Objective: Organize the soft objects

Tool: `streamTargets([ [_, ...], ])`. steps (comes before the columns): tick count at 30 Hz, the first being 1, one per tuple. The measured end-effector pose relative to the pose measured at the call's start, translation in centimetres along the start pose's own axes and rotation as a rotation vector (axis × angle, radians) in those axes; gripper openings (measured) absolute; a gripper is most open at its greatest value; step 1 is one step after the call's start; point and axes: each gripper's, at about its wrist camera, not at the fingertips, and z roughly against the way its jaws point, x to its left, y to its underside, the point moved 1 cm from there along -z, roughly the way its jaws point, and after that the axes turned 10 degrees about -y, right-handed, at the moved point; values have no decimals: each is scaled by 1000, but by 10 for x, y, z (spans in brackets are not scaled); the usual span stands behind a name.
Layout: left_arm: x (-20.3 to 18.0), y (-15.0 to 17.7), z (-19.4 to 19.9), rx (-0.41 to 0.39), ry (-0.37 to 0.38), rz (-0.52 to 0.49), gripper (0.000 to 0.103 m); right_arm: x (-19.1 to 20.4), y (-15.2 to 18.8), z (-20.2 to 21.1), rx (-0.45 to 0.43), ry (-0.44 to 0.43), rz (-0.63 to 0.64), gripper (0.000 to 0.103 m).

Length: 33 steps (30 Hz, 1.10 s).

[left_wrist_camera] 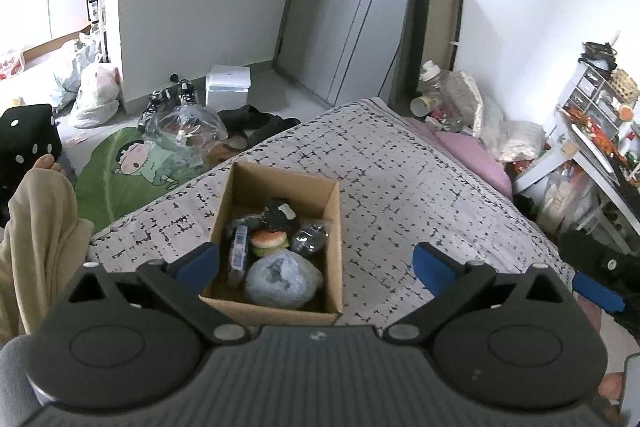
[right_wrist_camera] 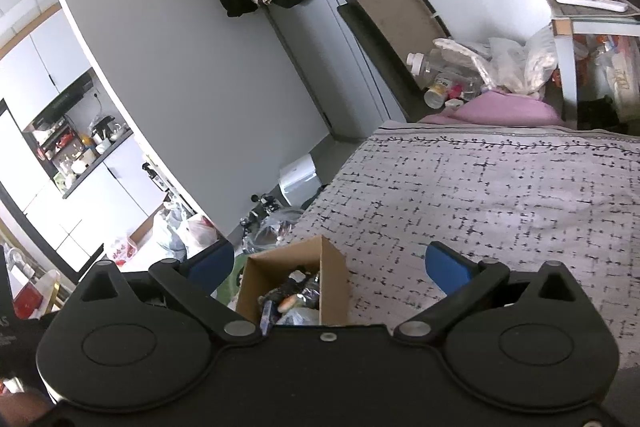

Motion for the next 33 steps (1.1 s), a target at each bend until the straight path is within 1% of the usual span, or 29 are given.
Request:
streamTargets([
  [6, -8, 5, 18, -8, 2, -20, 102, -5, 4, 22, 4, 7, -3, 103],
  [9, -14, 9, 28, -18, 6, -35, 102, -4, 6, 34, 3, 6, 17, 103],
  [13, -20, 14, 38, -6, 22, -42, 102, -6, 8, 46, 8, 15, 16, 103],
  [16, -24, 16, 48, -21, 9, -59, 102, -8, 10, 55, 10, 22, 18, 103],
  [21, -29, 23, 61, -33, 19, -73, 102, -13, 16, 69, 10, 35, 29, 103],
  [33, -39, 47, 75, -32, 15, -148, 102, -18, 27, 91, 42, 79, 64, 103],
])
